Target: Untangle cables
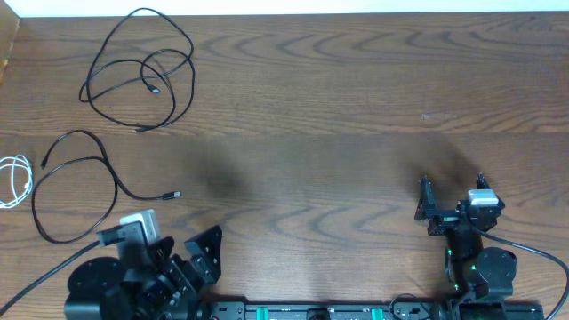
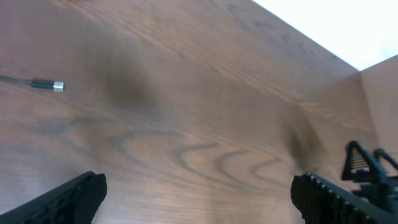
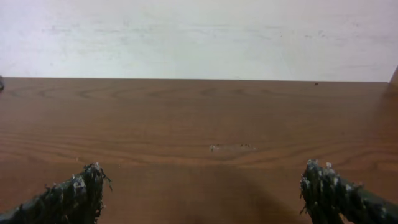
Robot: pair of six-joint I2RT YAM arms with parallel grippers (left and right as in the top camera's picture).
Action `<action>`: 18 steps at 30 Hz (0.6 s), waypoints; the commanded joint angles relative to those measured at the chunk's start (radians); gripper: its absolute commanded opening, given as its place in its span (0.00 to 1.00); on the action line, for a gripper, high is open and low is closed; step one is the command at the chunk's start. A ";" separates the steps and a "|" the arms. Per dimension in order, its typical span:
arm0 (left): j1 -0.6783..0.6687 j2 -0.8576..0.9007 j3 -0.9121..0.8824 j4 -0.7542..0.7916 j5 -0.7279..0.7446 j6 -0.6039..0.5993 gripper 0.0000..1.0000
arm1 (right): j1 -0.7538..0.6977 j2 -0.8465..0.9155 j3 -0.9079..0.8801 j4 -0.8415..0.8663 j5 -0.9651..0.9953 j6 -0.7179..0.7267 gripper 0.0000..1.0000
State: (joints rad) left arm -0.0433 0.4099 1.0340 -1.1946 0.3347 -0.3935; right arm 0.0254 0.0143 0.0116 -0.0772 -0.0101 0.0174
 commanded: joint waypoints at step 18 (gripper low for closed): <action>-0.007 -0.353 -0.575 0.631 -0.003 0.312 0.99 | -0.005 -0.009 -0.006 0.000 0.008 -0.011 0.99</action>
State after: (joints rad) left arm -0.0471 0.0822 0.5091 -0.6128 0.3340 -0.1097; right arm 0.0254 0.0143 0.0109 -0.0769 -0.0097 0.0170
